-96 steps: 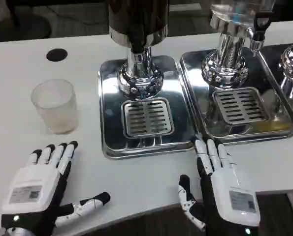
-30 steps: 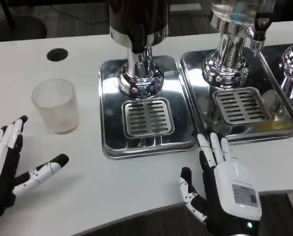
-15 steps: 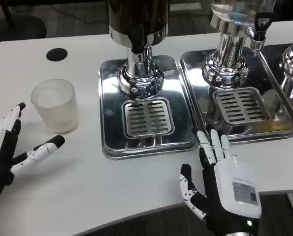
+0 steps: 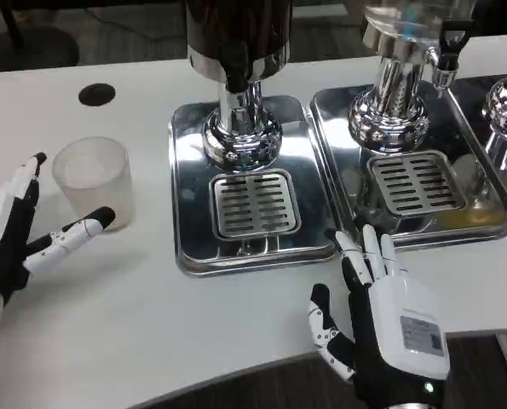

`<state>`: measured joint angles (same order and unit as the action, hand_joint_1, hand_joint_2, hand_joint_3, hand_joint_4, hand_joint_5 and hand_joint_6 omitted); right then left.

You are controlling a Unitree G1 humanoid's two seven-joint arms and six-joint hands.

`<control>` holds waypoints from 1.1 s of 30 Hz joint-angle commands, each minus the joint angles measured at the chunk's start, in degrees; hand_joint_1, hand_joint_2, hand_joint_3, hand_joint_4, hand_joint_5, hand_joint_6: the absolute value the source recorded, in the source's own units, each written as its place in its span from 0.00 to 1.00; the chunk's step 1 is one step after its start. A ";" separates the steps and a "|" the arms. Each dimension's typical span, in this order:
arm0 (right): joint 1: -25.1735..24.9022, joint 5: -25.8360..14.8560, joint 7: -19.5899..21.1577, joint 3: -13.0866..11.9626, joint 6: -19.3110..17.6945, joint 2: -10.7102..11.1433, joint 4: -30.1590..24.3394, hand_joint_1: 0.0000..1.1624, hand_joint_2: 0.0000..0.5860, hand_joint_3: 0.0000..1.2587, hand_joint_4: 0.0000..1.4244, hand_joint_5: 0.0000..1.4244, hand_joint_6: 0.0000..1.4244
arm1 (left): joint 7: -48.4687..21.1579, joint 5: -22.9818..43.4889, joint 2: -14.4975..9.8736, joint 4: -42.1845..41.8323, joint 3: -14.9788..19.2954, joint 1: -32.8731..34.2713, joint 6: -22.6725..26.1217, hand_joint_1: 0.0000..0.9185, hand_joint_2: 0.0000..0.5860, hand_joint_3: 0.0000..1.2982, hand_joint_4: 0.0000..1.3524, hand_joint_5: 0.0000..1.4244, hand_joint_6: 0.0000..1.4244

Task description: Grasp the cup under the faucet to collect the drink, then remove the cup.

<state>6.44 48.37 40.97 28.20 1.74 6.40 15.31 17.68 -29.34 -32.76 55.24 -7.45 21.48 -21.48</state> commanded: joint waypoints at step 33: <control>0.49 -0.67 0.41 -0.32 -1.10 -0.69 -0.74 0.47 0.91 0.28 0.05 0.03 0.13 | -4.20 2.36 3.13 18.09 -3.48 15.94 -0.31 0.13 0.07 0.00 0.00 0.10 0.14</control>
<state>6.98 48.20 41.00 28.02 1.70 6.13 15.14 15.00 -27.26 -30.15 72.48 -10.32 36.01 -22.90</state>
